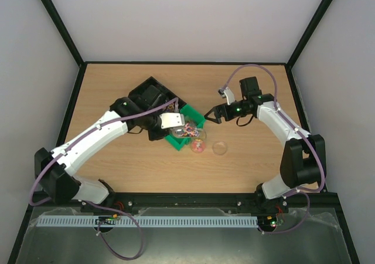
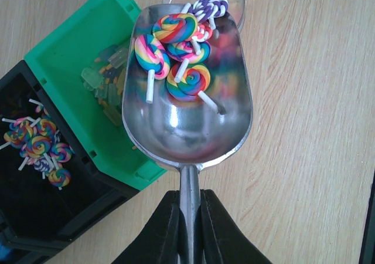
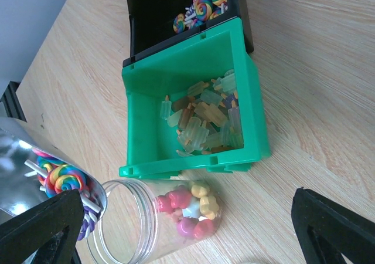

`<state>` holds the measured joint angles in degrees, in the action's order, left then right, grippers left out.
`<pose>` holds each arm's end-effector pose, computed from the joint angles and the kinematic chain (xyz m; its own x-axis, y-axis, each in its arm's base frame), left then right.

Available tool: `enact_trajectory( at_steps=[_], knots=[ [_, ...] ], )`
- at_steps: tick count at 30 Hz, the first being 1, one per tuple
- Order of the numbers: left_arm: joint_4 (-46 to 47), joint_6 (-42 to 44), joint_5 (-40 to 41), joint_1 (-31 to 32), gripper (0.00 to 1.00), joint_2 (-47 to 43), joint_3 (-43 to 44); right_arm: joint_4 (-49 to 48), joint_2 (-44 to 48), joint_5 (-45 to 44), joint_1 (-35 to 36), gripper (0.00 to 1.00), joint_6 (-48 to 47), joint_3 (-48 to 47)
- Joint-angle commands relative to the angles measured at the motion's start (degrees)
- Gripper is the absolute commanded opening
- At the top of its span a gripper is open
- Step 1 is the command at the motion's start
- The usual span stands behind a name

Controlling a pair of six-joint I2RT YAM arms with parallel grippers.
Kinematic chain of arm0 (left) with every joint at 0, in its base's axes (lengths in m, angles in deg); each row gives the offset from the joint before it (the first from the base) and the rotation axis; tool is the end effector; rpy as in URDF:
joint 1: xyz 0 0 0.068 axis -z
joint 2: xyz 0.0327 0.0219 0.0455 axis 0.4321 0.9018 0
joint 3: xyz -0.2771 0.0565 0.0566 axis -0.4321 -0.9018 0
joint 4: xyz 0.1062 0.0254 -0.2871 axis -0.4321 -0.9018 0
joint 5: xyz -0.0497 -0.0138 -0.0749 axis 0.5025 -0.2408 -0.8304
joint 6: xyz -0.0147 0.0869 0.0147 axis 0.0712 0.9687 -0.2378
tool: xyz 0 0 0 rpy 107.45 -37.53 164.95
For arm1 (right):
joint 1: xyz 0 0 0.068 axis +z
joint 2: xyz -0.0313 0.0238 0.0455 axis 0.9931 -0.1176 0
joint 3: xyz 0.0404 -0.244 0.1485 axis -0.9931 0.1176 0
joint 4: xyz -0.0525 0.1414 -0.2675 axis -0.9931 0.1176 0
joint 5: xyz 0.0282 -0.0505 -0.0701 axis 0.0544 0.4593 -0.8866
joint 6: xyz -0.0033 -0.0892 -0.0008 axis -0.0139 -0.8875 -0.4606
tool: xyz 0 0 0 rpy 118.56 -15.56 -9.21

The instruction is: Pack the candies

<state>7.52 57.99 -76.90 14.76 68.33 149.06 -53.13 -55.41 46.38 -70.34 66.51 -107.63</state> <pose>0.2551 -0.2389 0.2982 -0.0648 0.8464 -0.5285 0.9635 0.1909 0.1875 0.3706 0.1386 0.2376 -0.6155 -0.2565 -0.7452 -0.7050 0.6018 0.3752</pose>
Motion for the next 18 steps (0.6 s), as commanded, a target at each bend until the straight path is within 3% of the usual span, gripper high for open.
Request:
enact_trajectory(
  at_steps=[1, 18],
  knots=[
    [-1.36, -0.37, 2.02, 1.14, 0.02, 0.67, 1.77, 1.16, 1.42, 1.87, -0.55, 0.99, -0.03, 0.32],
    [-2.72, -0.43, 6.17, 3.80, 0.02, 2.17, 3.90, 1.26, 1.57, 2.33, -1.17, 0.99, -0.16, 0.31]
  ],
)
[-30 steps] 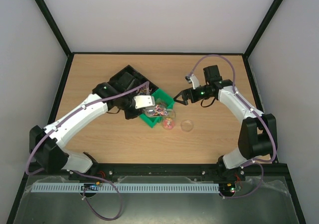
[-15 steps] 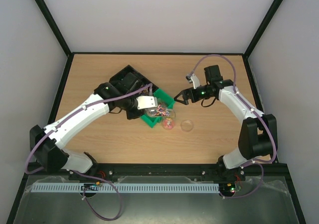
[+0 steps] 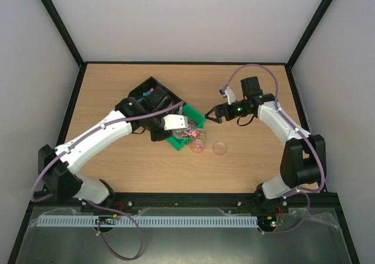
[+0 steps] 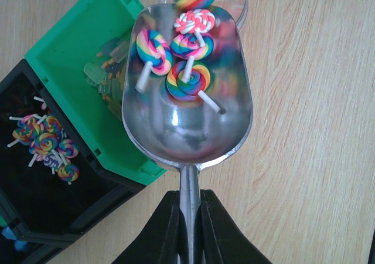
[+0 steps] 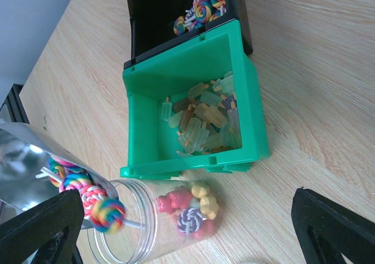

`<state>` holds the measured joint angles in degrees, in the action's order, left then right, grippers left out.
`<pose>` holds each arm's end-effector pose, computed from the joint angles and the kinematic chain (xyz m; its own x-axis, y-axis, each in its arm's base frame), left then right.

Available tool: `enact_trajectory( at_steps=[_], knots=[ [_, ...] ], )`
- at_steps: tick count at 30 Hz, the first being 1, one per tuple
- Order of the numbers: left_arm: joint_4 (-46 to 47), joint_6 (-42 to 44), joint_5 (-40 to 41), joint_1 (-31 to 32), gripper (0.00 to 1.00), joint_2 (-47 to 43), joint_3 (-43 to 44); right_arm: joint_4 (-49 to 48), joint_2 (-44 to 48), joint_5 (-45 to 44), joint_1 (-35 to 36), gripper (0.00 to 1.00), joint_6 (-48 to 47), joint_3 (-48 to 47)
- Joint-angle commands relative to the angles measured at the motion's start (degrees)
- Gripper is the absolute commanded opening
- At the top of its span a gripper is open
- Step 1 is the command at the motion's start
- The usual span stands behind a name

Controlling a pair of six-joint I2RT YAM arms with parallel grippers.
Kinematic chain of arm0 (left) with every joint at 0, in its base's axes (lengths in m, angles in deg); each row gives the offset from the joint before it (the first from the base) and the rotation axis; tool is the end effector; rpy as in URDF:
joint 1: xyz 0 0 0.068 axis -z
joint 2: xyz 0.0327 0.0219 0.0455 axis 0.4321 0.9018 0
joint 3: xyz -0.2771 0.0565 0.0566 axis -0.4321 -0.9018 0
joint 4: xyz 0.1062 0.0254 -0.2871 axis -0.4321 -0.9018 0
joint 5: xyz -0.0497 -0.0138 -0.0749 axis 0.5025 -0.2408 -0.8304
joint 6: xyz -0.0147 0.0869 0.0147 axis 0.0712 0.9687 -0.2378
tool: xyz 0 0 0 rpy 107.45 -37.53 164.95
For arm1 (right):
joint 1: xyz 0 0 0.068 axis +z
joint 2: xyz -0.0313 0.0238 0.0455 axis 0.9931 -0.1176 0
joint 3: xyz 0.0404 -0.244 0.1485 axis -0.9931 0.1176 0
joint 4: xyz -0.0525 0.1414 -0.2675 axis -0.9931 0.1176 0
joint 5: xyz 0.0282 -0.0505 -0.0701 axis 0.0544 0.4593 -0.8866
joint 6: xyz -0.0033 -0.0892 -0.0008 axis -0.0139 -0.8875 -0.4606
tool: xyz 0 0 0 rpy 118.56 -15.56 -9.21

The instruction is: Pack the candies

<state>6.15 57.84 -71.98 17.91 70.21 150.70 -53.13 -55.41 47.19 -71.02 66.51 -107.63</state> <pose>0.2507 -0.2519 0.2952 -0.0444 0.8831 -0.4672 0.9594 0.1680 0.2264 0.3715 0.1349 0.2381 -0.6177 -0.2476 -0.7464 -0.7028 0.5996 0.3828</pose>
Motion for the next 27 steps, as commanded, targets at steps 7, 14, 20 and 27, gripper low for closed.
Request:
enact_trajectory(
  at_steps=[7, 14, 20, 27],
  knots=[
    [-2.32, 0.15, 2.21, 1.12, 0.02, 0.76, 2.82, 1.43, 1.76, 1.70, -0.66, 0.99, -0.22, 0.34],
    [-3.55, 0.47, 3.52, 2.09, 0.02, 1.25, 3.73, 1.52, 1.81, 1.89, -0.78, 0.99, -0.33, 0.38],
    [-5.02, 0.79, 5.57, 2.79, 0.02, 1.96, 5.02, 1.48, 1.90, 2.00, -0.82, 0.99, -0.28, 0.32],
    [-6.01, 1.00, 7.59, 3.36, 0.02, 2.59, 6.03, 1.47, 1.88, 2.09, -0.88, 0.99, -0.26, 0.31]
  ],
)
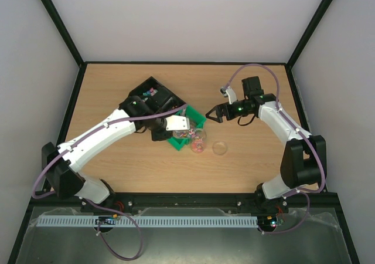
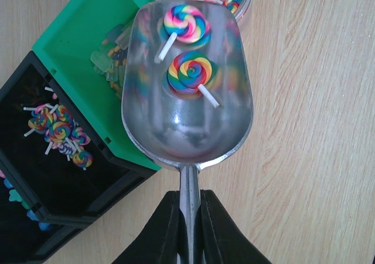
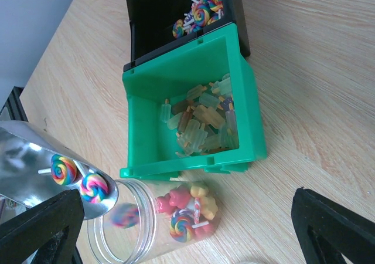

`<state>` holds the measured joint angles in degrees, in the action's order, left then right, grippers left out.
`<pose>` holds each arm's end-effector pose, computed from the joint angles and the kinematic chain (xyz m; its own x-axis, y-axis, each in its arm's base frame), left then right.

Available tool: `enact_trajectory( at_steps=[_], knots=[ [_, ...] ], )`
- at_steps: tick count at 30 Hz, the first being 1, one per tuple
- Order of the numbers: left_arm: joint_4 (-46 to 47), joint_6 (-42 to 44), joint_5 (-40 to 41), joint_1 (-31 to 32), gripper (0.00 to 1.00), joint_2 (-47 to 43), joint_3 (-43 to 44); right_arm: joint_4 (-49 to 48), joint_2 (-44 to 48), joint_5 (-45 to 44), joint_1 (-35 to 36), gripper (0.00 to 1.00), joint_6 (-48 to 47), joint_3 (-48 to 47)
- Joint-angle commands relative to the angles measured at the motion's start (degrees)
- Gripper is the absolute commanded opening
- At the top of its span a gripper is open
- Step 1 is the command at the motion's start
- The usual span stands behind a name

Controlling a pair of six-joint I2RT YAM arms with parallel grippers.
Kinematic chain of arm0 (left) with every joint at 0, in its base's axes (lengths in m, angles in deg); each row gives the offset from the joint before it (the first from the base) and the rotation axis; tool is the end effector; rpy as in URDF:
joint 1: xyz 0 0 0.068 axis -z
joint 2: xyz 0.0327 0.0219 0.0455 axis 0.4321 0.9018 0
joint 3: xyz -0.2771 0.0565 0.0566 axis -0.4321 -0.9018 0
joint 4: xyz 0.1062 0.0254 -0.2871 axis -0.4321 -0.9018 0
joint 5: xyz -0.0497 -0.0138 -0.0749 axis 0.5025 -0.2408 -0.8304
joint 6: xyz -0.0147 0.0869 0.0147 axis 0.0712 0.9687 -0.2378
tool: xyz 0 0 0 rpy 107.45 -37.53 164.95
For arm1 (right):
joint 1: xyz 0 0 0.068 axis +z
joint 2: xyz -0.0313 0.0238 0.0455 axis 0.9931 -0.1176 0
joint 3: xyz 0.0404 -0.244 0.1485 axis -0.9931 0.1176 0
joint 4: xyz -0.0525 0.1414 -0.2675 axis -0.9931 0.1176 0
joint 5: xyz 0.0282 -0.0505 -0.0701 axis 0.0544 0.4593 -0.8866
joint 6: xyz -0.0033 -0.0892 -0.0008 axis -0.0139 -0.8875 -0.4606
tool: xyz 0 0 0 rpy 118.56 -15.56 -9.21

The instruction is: Pack the candies

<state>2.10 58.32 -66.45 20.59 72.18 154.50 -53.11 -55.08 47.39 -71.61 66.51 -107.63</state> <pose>0.2465 -0.2605 0.3024 -0.0233 0.9215 -0.3877 0.9516 0.1393 0.2738 0.3720 0.1311 0.2404 -0.6161 -0.2400 -0.7502 -0.6999 0.6037 0.3817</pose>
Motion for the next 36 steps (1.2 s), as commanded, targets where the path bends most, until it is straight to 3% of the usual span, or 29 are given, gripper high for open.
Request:
enact_trajectory(
  at_steps=[1, 36],
  knots=[
    [-1.99, 0.52, 2.35, 0.77, 0.02, 0.70, 2.34, 1.47, 1.57, 1.89, -0.30, 0.99, -0.27, 0.31],
    [-4.03, 0.96, 9.20, 4.40, 0.02, 1.59, 5.98, 1.16, 1.22, 1.47, -0.37, 0.99, -0.09, 0.41]
  ],
)
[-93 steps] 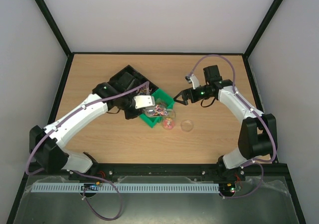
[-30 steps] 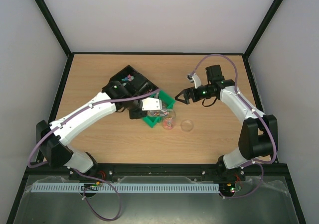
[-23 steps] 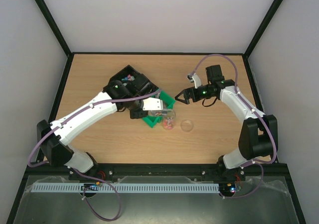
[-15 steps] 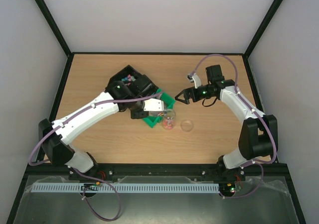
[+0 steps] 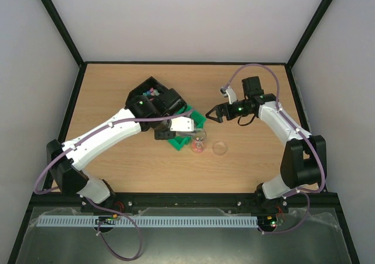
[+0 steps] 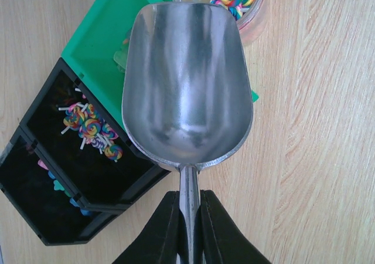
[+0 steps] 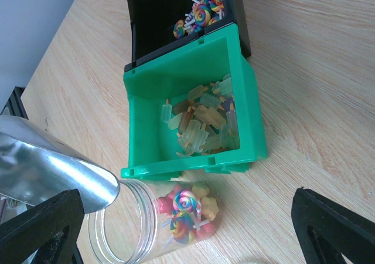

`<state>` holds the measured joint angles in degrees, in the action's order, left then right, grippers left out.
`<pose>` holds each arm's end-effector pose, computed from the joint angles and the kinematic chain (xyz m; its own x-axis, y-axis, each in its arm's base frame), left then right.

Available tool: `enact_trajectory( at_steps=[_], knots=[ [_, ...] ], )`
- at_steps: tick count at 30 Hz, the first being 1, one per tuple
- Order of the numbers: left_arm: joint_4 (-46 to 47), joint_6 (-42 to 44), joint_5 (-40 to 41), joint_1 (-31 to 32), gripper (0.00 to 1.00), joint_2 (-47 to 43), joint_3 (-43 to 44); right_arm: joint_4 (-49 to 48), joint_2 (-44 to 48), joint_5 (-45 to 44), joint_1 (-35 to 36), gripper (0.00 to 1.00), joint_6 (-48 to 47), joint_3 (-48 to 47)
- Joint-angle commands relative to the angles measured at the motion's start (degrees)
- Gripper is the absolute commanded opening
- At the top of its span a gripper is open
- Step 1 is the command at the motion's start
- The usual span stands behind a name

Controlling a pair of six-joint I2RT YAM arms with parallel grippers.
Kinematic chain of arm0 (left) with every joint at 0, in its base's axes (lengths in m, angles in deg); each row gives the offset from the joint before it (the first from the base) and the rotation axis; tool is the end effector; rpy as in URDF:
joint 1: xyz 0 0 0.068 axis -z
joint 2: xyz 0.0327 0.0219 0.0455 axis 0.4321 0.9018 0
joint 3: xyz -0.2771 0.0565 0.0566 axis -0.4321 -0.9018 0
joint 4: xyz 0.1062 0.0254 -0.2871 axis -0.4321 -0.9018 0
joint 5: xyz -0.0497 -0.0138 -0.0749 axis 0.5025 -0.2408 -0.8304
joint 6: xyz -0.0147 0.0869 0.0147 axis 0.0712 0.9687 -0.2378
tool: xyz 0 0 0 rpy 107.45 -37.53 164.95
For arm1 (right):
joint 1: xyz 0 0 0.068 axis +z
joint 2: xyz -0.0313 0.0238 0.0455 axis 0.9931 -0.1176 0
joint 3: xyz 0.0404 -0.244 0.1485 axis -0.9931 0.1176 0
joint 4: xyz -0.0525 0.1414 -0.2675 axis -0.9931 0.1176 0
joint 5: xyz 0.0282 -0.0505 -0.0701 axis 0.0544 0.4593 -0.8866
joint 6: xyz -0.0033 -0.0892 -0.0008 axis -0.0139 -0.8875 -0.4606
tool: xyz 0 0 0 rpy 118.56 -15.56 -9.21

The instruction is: Pack the candies

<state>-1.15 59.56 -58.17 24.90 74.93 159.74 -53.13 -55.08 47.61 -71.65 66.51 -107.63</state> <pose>0.2409 -0.2780 0.3158 0.0335 0.9561 -0.2911 0.9243 0.0812 0.3730 0.3719 0.1310 0.2406 -0.6158 -0.2391 -0.7508 -0.7010 0.6013 0.3835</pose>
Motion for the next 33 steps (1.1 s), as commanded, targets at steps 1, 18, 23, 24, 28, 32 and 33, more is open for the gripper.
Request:
enact_trajectory(
  at_steps=[1, 18, 23, 24, 28, 32, 33],
  knots=[
    [-0.44, -0.74, 0.45, -0.22, 0.02, -1.64, 0.48, 1.06, 1.09, 1.13, -0.29, 0.99, 0.03, 0.39],
    [-1.94, -11.96, -17.87, -33.78, 0.02, -4.03, -6.57, 0.18, -9.80, -2.44, 1.66, 0.99, 4.93, -13.90],
    [-2.68, -16.01, -17.81, -34.73, 0.02, -0.18, -7.09, -0.81, -16.45, -8.09, 6.76, 0.95, 6.23, -21.03],
    [-2.81, -16.83, -17.71, -34.75, 0.02, 0.87, -6.38, -1.16, -17.86, -9.11, 7.71, 0.94, 6.38, -22.67],
    [-3.99, -18.97, -17.28, -34.72, 0.02, 5.35, -2.12, -1.97, -23.28, -13.00, 11.04, 0.89, 7.36, -27.43],
    [-5.55, -20.36, -15.99, -34.43, 0.02, 9.67, 1.26, -2.91, -28.51, -15.52, 13.67, 0.84, 7.74, -31.04],
    [-5.83, -20.62, -15.58, -34.28, 0.02, 10.68, 1.75, -3.13, -29.63, -15.86, 14.18, 0.81, 7.83, -31.87]
  ],
)
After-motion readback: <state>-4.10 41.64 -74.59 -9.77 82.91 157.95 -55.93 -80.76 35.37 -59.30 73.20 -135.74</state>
